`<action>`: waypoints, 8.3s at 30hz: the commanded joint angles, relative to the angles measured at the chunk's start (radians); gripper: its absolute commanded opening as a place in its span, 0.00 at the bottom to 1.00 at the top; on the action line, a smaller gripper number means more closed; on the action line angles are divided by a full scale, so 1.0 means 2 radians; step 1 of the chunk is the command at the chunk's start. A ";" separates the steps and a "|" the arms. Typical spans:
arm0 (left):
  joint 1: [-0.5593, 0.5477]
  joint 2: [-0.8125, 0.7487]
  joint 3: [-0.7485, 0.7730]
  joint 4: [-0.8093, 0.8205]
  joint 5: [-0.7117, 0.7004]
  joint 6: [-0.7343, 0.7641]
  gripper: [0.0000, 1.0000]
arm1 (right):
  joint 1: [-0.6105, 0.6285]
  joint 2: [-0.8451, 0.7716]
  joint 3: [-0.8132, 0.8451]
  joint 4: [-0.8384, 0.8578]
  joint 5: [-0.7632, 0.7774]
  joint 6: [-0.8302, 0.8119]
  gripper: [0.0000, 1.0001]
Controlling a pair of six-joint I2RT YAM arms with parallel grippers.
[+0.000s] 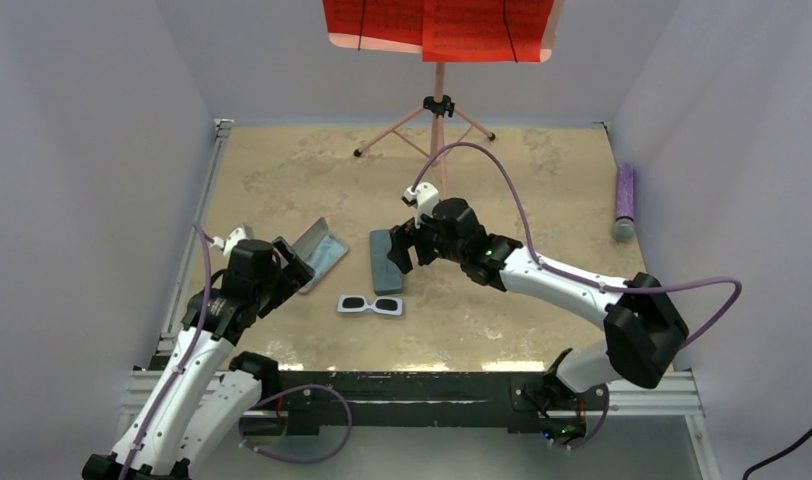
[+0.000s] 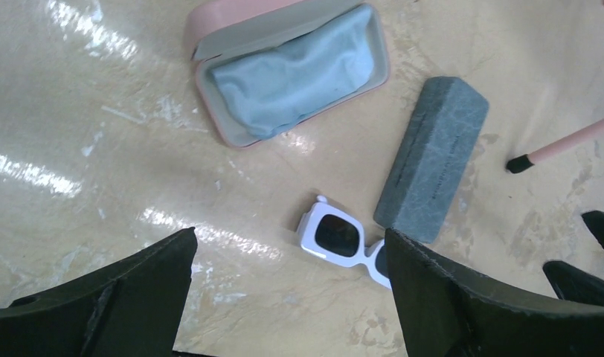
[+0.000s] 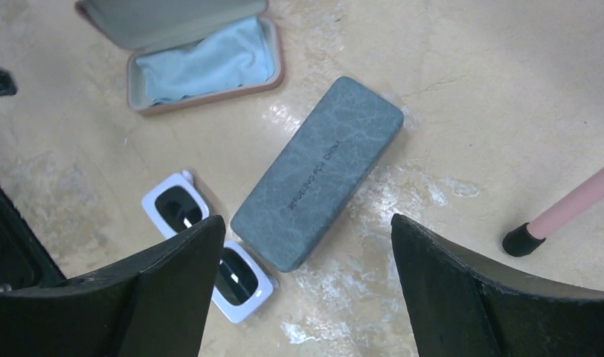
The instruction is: Organize the sunglasses
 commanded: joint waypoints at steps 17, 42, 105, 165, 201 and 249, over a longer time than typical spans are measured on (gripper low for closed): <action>0.019 -0.017 -0.096 0.008 -0.053 -0.088 1.00 | 0.061 0.029 -0.027 0.011 -0.188 -0.188 0.82; 0.141 0.105 -0.137 0.176 0.043 -0.050 0.83 | 0.101 0.251 0.137 -0.088 -0.085 -0.244 0.64; 0.034 0.183 -0.107 0.130 0.050 -0.013 0.00 | 0.112 0.078 0.044 -0.112 -0.151 -0.327 0.57; -0.145 0.250 -0.069 0.186 0.151 0.098 0.00 | 0.109 -0.039 -0.066 -0.016 -0.189 -0.280 0.05; -0.144 0.239 -0.078 0.185 0.132 0.099 0.00 | 0.191 0.119 -0.047 0.057 0.048 -0.255 0.48; -0.144 0.302 -0.033 0.192 0.085 0.077 0.00 | -0.002 0.099 -0.019 0.052 -0.297 -0.153 0.27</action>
